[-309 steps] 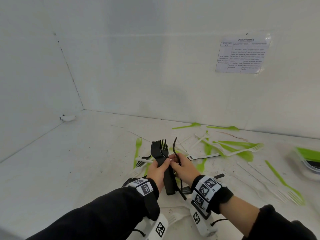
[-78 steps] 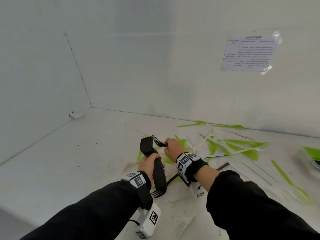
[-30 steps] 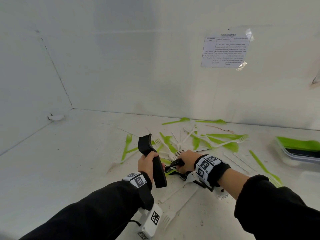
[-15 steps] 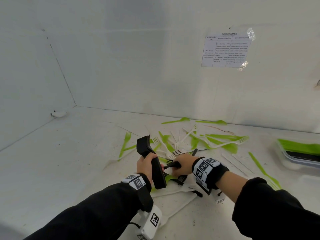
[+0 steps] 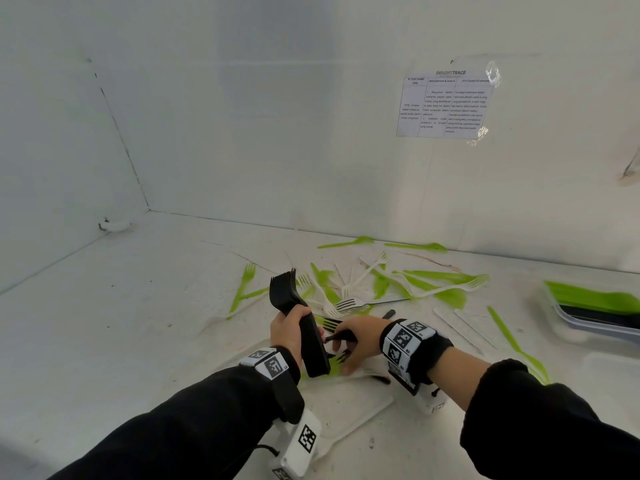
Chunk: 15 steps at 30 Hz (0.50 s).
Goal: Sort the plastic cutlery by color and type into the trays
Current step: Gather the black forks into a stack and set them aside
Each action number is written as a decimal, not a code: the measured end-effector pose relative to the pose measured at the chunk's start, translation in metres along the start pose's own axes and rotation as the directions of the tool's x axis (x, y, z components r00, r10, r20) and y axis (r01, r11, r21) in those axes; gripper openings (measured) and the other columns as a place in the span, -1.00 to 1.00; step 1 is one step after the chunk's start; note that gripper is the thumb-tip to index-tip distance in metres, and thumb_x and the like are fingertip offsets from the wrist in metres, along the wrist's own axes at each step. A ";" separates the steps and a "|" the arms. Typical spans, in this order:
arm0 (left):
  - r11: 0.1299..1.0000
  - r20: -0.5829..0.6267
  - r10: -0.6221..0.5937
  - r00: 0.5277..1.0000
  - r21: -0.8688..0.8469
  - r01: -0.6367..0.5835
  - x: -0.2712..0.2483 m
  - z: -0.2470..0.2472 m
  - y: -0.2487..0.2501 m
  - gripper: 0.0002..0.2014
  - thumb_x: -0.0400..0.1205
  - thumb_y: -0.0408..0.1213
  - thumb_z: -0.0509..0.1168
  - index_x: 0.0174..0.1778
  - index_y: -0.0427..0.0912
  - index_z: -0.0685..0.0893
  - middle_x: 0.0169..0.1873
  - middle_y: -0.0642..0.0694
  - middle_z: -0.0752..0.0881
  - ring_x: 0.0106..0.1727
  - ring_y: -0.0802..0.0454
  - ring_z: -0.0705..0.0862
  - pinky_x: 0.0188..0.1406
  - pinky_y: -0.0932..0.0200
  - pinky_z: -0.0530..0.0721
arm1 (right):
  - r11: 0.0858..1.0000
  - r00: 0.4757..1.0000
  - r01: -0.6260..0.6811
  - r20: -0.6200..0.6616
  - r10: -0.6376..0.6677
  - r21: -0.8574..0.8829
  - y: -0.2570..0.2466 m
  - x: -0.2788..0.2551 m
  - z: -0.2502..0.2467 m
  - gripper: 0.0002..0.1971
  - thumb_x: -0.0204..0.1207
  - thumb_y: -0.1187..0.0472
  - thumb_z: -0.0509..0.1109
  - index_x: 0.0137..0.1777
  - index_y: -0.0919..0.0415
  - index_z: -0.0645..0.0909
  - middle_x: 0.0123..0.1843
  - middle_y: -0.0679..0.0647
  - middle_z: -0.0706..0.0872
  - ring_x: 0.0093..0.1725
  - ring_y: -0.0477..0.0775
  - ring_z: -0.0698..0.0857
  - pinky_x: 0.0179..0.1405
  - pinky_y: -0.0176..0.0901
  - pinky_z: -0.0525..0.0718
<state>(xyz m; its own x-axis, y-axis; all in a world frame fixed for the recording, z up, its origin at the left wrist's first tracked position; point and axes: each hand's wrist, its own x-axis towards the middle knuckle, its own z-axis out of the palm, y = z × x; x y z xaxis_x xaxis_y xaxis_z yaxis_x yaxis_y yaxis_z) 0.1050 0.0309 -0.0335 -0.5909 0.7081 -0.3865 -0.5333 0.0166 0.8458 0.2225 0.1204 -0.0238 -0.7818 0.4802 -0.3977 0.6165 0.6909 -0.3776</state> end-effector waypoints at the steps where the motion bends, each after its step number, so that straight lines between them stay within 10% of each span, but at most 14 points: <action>1: 1.000 0.004 -0.003 1.000 0.005 0.003 0.000 0.001 0.000 -0.94 0.58 -0.45 0.24 -0.15 -0.33 0.47 -0.42 -0.22 0.48 -0.70 -0.03 0.56 -0.62 0.17 0.60 | 1.000 0.999 -0.009 -0.031 0.008 -0.007 0.000 0.000 0.000 -0.60 0.36 0.07 0.56 0.17 0.17 0.62 -0.14 -0.02 0.58 -0.08 0.00 0.54 -0.13 -0.25 0.49; 9: 1.000 0.019 -0.009 1.000 0.030 0.009 0.002 0.001 0.003 -0.93 0.58 -0.44 0.24 -0.08 -0.34 0.47 -0.43 -0.22 0.51 -0.57 -0.12 0.57 -0.54 0.13 0.61 | 0.998 0.990 -0.056 -0.128 0.052 -0.029 0.000 0.001 -0.005 -0.73 0.45 0.23 0.37 0.15 0.24 0.60 0.11 0.23 0.69 -0.08 0.04 0.51 -0.09 -0.21 0.46; 15: 0.999 0.028 -0.019 0.999 0.047 0.018 0.000 -0.001 0.008 -0.95 0.58 -0.45 0.24 -0.15 -0.33 0.49 -0.43 -0.22 0.51 -0.69 -0.03 0.59 -0.61 0.18 0.61 | 0.995 0.989 -0.085 -0.126 0.078 -0.047 -0.003 0.006 -0.001 -0.71 0.39 0.05 0.50 -0.35 -0.02 0.40 -0.22 0.02 0.56 -0.16 0.06 0.52 -0.19 -0.21 0.43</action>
<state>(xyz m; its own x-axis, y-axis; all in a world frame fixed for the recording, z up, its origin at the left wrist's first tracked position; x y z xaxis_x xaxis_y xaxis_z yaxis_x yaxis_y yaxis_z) 0.1003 0.0302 -0.0265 -0.5637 0.7269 -0.3923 -0.5147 0.0623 0.8551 0.2163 0.1218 -0.0238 -0.7368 0.5972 -0.3171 0.6754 0.6725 -0.3027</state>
